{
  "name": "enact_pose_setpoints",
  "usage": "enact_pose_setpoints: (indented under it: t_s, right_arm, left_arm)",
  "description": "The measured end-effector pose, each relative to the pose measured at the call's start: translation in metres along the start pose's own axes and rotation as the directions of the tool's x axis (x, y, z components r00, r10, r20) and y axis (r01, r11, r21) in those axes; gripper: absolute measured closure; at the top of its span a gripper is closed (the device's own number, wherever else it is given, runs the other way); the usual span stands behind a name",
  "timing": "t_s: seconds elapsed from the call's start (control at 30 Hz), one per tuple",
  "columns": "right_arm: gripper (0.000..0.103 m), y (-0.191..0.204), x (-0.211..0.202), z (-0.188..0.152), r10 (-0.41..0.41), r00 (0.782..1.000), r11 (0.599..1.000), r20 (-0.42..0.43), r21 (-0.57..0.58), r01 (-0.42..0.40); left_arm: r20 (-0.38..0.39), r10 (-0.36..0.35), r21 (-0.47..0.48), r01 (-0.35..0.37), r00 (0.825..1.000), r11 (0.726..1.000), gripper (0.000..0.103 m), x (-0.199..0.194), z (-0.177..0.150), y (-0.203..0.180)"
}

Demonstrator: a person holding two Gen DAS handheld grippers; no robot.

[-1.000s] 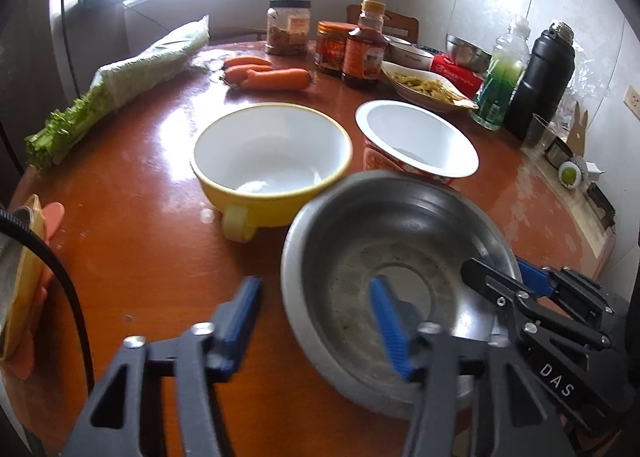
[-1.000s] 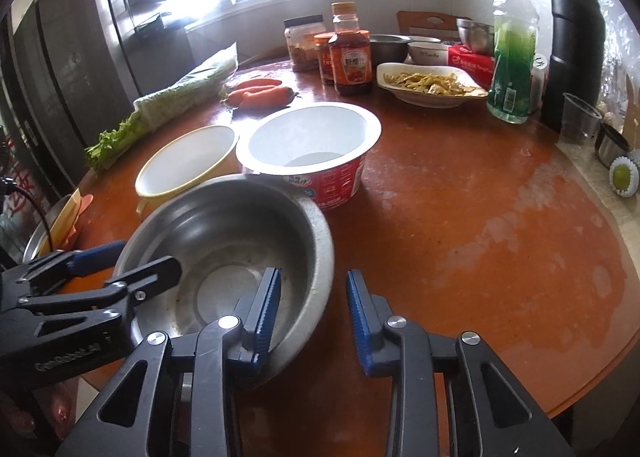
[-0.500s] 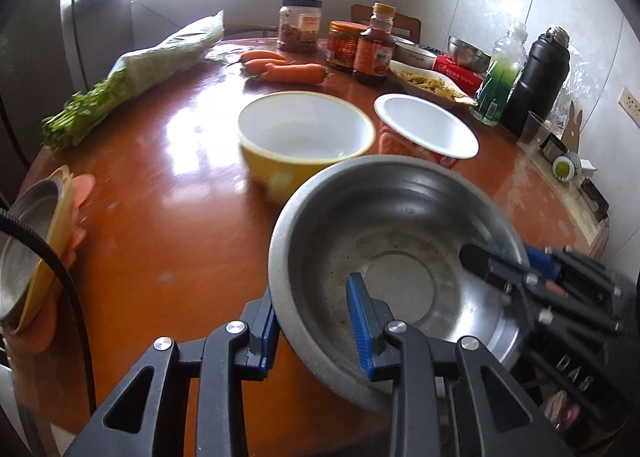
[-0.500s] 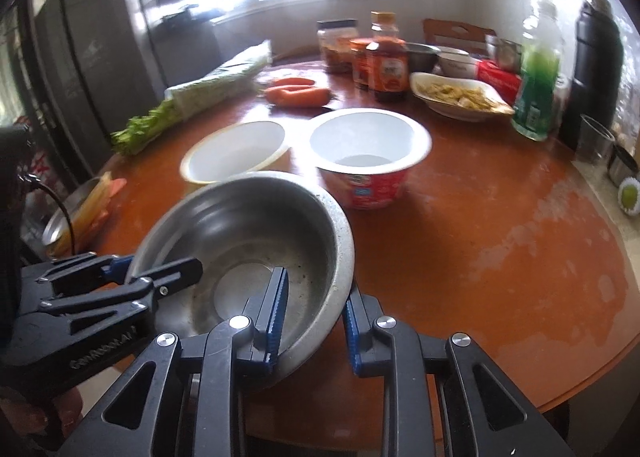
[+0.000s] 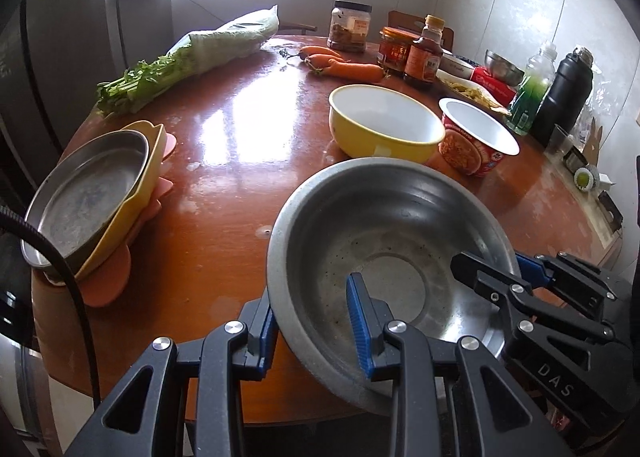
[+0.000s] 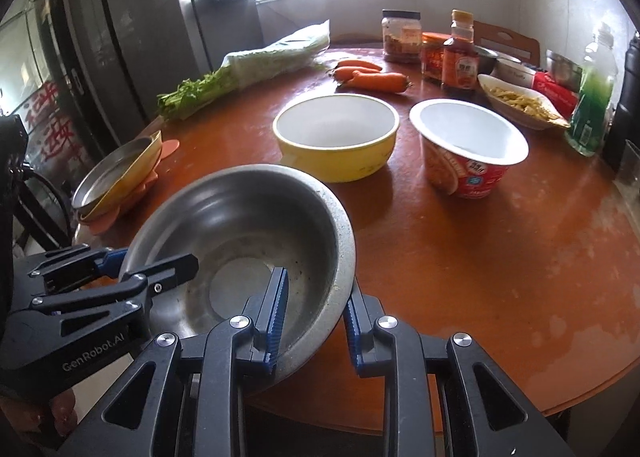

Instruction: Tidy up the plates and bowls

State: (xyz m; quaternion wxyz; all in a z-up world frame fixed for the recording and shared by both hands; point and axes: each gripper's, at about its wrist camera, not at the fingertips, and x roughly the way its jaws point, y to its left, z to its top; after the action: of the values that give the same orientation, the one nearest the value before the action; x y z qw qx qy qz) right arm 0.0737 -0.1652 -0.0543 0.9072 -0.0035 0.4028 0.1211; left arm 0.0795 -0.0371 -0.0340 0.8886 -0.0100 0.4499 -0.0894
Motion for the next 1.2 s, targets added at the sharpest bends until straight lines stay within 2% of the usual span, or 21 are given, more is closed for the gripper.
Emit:
enact_pose_setpoints:
  t_s: [0.7, 0.9, 1.03, 1.2]
  right_arm:
    - [0.075, -0.012, 0.016, 0.015, -0.006, 1.000, 1.000, -0.011, 0.011, 0.006]
    - [0.075, -0.016, 0.019, 0.018, 0.017, 1.000, 0.999, -0.024, 0.032, -0.016]
    - [0.066, -0.018, 0.017, 0.020, 0.028, 0.999, 0.998, -0.021, 0.052, -0.027]
    - [0.064, -0.021, 0.014, 0.027, 0.030, 1.000, 0.997, -0.004, 0.076, -0.030]
  left_arm:
    - [-0.024, 0.003, 0.039, -0.002, 1.000, 0.999, 0.071, 0.023, 0.016, -0.007]
    - [-0.022, 0.002, 0.033, -0.001, 1.000, 0.999, 0.070, 0.025, 0.019, -0.004]
    - [-0.018, 0.012, 0.039, -0.011, 1.000, 0.999, 0.064, 0.023, 0.020, -0.004]
    - [-0.008, 0.009, 0.033, -0.009, 1.000, 0.999, 0.060, 0.018, 0.025, 0.001]
